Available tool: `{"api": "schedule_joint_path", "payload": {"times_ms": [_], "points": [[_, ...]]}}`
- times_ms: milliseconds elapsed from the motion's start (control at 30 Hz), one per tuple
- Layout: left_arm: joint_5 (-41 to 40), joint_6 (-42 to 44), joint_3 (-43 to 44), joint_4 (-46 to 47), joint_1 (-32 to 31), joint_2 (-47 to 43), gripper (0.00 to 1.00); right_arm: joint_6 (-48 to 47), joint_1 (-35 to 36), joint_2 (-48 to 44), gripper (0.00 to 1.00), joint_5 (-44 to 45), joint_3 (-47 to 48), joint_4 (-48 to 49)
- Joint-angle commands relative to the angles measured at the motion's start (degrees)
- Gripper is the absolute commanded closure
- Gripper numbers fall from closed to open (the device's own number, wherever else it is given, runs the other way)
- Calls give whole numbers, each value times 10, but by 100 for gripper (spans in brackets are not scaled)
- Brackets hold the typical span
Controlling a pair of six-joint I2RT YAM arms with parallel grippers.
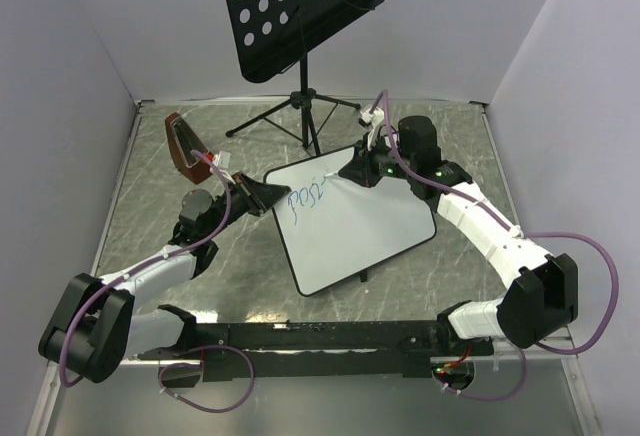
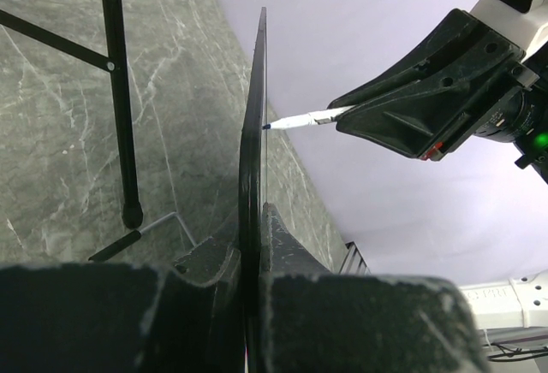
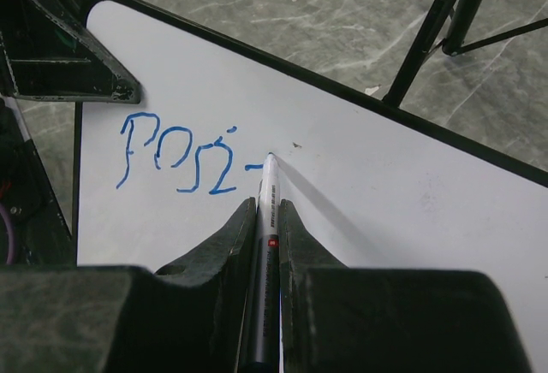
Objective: Write a sentence on the whiteboard
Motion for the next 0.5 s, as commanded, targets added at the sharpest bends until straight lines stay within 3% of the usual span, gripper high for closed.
{"api": "schedule_joint_path", "payload": {"times_ms": [0,467], "points": [[19,18,13,79,-5,-7,99,9,-1,-2,100,2,37,28],[20,16,14,87,-5,0,99,3,6,4,100,-10,20,16]]}}
